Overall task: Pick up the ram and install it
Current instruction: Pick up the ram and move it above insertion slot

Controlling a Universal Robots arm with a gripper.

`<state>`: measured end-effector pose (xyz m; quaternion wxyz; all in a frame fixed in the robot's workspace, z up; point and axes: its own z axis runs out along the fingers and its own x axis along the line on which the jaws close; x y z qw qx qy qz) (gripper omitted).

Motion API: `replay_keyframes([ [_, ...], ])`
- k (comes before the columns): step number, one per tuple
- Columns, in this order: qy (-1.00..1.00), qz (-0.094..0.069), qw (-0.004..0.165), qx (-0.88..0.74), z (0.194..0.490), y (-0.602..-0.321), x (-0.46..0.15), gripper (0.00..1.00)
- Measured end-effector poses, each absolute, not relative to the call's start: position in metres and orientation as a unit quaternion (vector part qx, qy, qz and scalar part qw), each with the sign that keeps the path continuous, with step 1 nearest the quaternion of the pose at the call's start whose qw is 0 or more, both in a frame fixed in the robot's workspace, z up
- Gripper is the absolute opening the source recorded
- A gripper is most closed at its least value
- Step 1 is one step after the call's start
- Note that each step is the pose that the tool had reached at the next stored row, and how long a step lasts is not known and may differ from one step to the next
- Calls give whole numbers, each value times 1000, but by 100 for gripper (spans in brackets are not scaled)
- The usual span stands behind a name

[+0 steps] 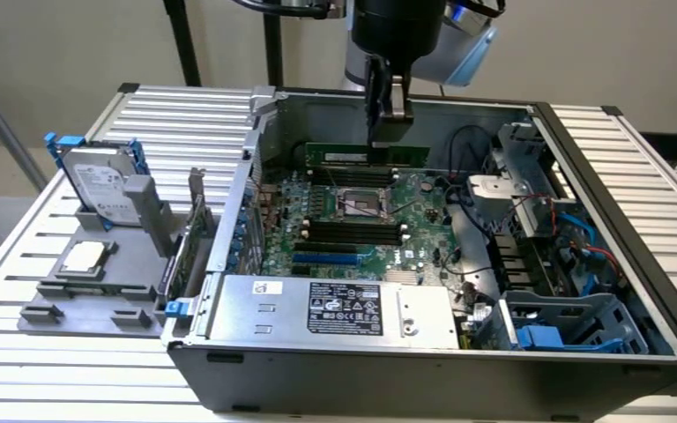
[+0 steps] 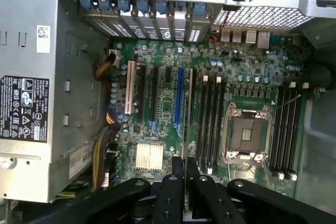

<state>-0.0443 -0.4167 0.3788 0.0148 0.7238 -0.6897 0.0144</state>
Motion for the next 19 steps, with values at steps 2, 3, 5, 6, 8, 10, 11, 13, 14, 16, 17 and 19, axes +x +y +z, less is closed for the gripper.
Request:
replay_keyframes([
  [2,-690,14,14,724,377,-413,-42,14],
  [3,-690,14,14,724,375,-412,-40,14],
  [5,-690,13,13,724,373,-410,-37,14],
  [6,-690,12,12,724,372,-409,-36,14],
  [8,-690,10,10,724,369,-408,-34,14],
  [10,-691,8,8,723,367,-408,-33,14],
  [11,-692,7,7,722,366,-408,-32,14],
  [13,-695,6,6,719,364,-408,-31,14],
  [14,-697,5,5,717,363,-408,-31,14],
  [16,-702,5,5,712,363,-408,-31,14],
  [17,-704,5,5,710,362,-407,-31,14],
  [19,-705,5,5,709,362,-407,-31,14],
])
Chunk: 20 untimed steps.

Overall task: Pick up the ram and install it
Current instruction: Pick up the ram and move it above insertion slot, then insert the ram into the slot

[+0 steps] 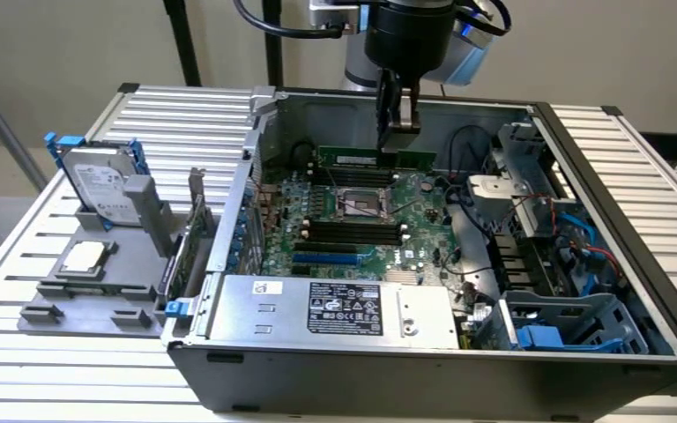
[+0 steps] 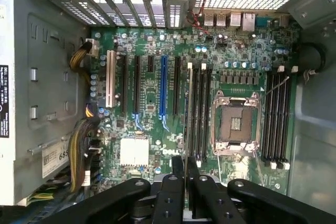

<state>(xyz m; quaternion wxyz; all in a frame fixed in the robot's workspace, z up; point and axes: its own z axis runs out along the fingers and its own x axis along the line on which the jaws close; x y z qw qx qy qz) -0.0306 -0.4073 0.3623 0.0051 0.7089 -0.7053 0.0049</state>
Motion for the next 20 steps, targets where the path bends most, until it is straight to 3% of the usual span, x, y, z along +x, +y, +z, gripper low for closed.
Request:
replay_keyframes([
  [20,-705,5,5,709,351,-407,-35,14],
])
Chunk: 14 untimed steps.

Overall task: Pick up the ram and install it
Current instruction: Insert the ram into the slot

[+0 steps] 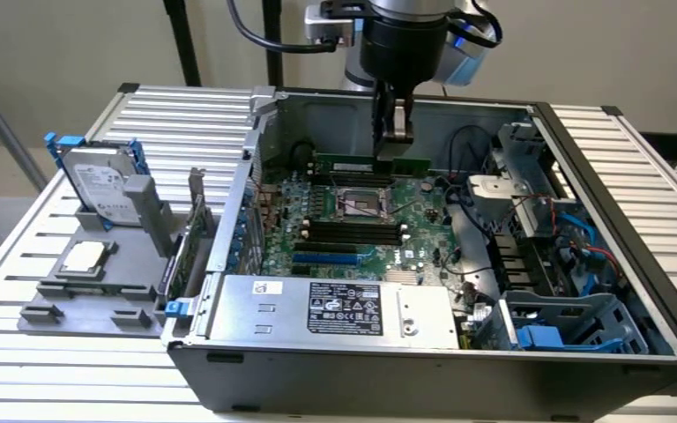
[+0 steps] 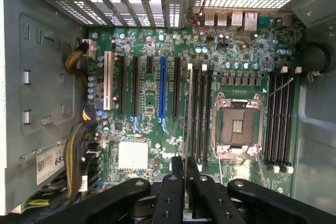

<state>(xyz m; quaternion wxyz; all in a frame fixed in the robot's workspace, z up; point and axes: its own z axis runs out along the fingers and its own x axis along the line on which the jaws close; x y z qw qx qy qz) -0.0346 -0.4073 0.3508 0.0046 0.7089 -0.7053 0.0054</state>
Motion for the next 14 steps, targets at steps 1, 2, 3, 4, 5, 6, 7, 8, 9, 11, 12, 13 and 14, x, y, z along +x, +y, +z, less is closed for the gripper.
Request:
replay_keyframes([
  [1,-705,5,5,709,349,-407,-36,14],
  [2,-705,5,5,709,347,-407,-37,14],
  [3,-705,5,5,709,345,-407,-38,14],
  [4,-705,5,5,709,344,-407,-39,14],
  [5,-705,6,4,709,342,-407,-41,14],
  [6,-705,6,4,709,340,-407,-42,14],
  [7,-705,6,4,709,338,-407,-42,14],
  [8,-705,6,4,709,336,-407,-42,14],
  [9,-705,6,4,709,334,-407,-42,14],
  [11,-705,6,4,709,331,-407,-42,14],
  [12,-705,6,4,709,329,-407,-42,14],
  [13,-705,6,4,709,327,-407,-42,14],
  [14,-705,6,4,709,325,-407,-42,14],
])
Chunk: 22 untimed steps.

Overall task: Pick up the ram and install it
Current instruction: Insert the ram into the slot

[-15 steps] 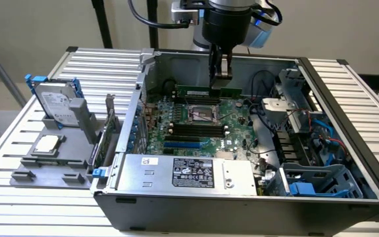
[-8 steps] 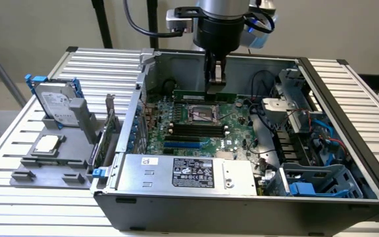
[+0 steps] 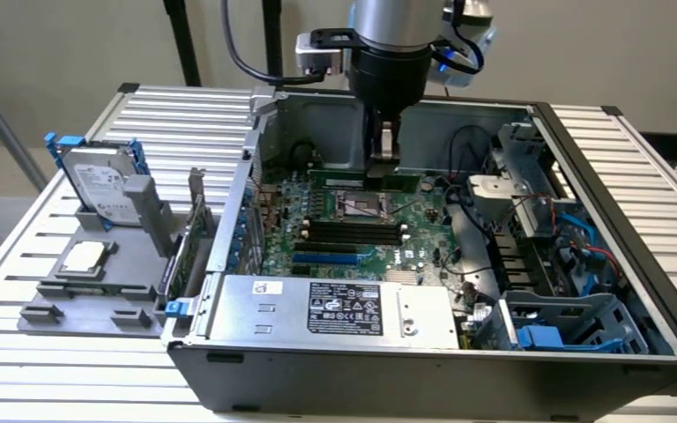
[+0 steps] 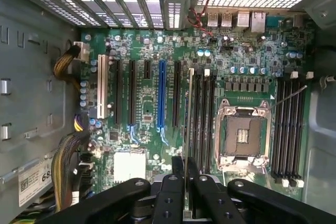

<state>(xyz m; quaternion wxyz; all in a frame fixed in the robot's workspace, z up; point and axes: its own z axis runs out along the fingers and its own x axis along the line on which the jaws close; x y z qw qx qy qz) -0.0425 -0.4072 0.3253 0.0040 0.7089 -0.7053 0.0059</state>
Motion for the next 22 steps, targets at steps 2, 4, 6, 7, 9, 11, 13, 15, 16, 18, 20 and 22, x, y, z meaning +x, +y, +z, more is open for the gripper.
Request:
replay_keyframes([
  [2,-705,6,4,709,322,-407,-42,14],
  [4,-705,6,4,709,318,-407,-42,14],
  [6,-705,6,4,709,315,-407,-42,14],
  [7,-705,6,4,709,313,-407,-42,14],
  [9,-705,6,4,709,309,-407,-42,14],
  [11,-705,6,4,709,305,-407,-42,14],
  [13,-705,6,4,709,302,-407,-42,14],
  [15,-705,6,4,709,298,-407,-42,14],
  [16,-705,6,4,709,296,-407,-41,14],
  [18,-705,6,4,709,293,-407,-41,14],
  [20,-705,6,4,709,289,-407,-40,14],
  [22,-705,6,4,709,285,-407,-38,14],
])
